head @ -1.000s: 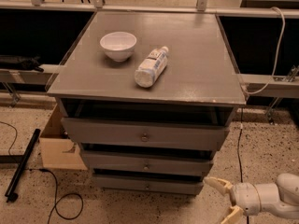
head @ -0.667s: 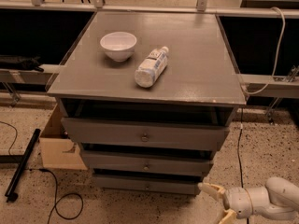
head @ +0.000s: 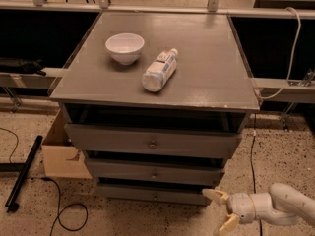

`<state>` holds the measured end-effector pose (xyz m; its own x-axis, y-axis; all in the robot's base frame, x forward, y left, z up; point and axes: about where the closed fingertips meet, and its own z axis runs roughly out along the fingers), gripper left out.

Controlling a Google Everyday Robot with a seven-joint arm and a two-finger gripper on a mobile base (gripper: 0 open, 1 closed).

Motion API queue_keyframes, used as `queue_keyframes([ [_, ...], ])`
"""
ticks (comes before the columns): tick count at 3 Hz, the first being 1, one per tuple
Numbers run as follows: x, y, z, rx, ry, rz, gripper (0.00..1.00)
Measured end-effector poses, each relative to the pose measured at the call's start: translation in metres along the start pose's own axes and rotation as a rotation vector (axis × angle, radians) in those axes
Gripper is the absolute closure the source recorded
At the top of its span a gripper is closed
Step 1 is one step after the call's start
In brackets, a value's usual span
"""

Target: Open bottom drawer

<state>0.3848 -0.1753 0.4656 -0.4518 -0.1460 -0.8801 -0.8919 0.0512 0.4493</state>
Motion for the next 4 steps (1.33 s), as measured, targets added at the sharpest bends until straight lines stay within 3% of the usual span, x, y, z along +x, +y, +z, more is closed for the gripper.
queue_keyframes([
  [1,0.025,-0.016,0.036,-0.065,-0.111,0.044,0.0],
  [2,0.025,-0.016,0.036,-0.065,-0.11,0.044,0.0],
  [4,0.038,-0.025,0.038,-0.045,-0.067,-0.081,0.0],
])
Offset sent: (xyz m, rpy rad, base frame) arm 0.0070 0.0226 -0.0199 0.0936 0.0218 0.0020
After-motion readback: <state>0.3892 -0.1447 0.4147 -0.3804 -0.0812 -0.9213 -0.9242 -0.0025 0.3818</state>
